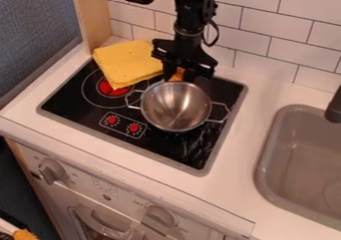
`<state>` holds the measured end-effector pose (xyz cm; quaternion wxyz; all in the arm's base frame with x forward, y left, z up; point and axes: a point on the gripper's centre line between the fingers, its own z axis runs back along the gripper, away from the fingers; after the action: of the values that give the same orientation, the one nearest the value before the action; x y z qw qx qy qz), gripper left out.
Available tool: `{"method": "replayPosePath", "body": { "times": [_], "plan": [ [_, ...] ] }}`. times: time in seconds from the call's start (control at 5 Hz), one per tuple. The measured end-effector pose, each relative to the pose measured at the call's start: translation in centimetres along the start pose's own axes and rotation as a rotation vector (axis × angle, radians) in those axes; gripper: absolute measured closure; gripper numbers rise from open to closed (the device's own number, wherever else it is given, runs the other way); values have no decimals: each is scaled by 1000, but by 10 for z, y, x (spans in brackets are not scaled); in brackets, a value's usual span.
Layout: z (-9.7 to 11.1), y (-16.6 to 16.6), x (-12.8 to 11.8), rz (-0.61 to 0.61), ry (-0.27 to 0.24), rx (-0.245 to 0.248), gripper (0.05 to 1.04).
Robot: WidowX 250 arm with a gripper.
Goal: Move the orange object to the bottom of the left burner
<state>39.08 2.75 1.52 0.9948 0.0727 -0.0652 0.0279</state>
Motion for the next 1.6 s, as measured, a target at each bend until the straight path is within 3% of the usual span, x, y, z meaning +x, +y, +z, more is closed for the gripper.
{"method": "replayPosePath", "body": {
  "times": [0.2, 0.4, 0.6, 0.8, 1.0, 1.2, 1.4, 1.6],
  "plan": [
    [9, -2, 13, -13, -38, -5, 677],
    [40, -8, 32, -55, -123, -4, 678],
    [66, -3, 37, -80, -165, 23, 677],
    [94, 10, 28, -85, -207, 45, 677],
    [119, 48, 2, -37, -214, 84, 678],
    [121, 81, -32, -8, -189, 113, 677],
    [100, 111, -66, 65, -190, 100, 678],
    [68, 118, -82, 72, -202, 47, 677]
  ]
}}
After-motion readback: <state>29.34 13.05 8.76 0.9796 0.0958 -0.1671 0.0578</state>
